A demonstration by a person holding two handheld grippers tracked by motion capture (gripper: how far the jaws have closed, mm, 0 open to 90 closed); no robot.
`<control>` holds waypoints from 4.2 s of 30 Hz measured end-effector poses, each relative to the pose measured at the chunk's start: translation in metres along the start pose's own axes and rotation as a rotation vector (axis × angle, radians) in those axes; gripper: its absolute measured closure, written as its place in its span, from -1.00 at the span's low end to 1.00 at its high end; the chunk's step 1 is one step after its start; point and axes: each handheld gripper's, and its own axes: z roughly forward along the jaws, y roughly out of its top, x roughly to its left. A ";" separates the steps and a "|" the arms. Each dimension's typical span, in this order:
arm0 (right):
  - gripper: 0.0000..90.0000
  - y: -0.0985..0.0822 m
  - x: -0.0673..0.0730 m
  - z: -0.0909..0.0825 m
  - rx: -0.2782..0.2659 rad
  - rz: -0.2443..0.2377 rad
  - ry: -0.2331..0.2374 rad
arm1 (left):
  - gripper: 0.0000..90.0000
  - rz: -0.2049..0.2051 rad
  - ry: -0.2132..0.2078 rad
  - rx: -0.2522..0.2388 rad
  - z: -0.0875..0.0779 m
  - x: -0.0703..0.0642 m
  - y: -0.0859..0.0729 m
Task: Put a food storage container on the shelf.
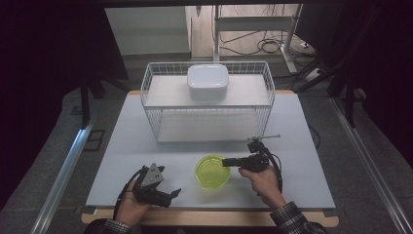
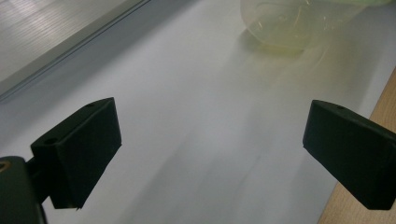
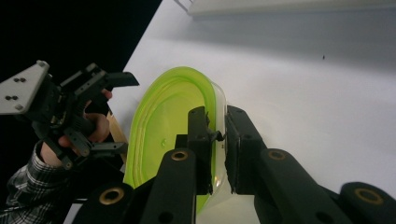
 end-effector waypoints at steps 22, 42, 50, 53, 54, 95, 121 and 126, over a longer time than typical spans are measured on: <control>0.81 0.039 0.025 -0.034 -0.109 -0.030 0.041 | -0.92 -0.024 0.009 -0.025 -0.003 0.003 0.000; 0.81 0.086 0.058 -0.064 -0.186 -0.061 0.064 | -0.92 -0.012 0.009 -0.017 -0.003 0.003 0.000; 0.81 0.106 0.072 -0.077 -0.220 -0.073 0.069 | -0.92 -0.015 0.008 -0.019 -0.003 0.003 0.000; 0.81 0.114 0.077 -0.081 -0.229 -0.073 0.069 | -0.92 -0.014 0.008 -0.018 -0.003 0.004 0.000; 0.81 0.117 0.079 -0.082 -0.231 -0.072 0.072 | -0.92 -0.014 0.008 -0.018 -0.003 0.004 0.000; 0.81 0.229 0.112 -0.075 -0.413 -0.033 -0.077 | -0.92 -0.018 -0.004 -0.020 -0.003 0.004 -0.001; 0.61 0.244 0.102 -0.054 -0.410 0.014 -0.192 | -0.91 -0.009 -0.014 -0.010 -0.002 0.003 -0.002; 0.48 0.246 0.102 -0.053 -0.405 -0.001 -0.224 | -0.92 -0.008 -0.014 -0.011 -0.002 0.003 -0.002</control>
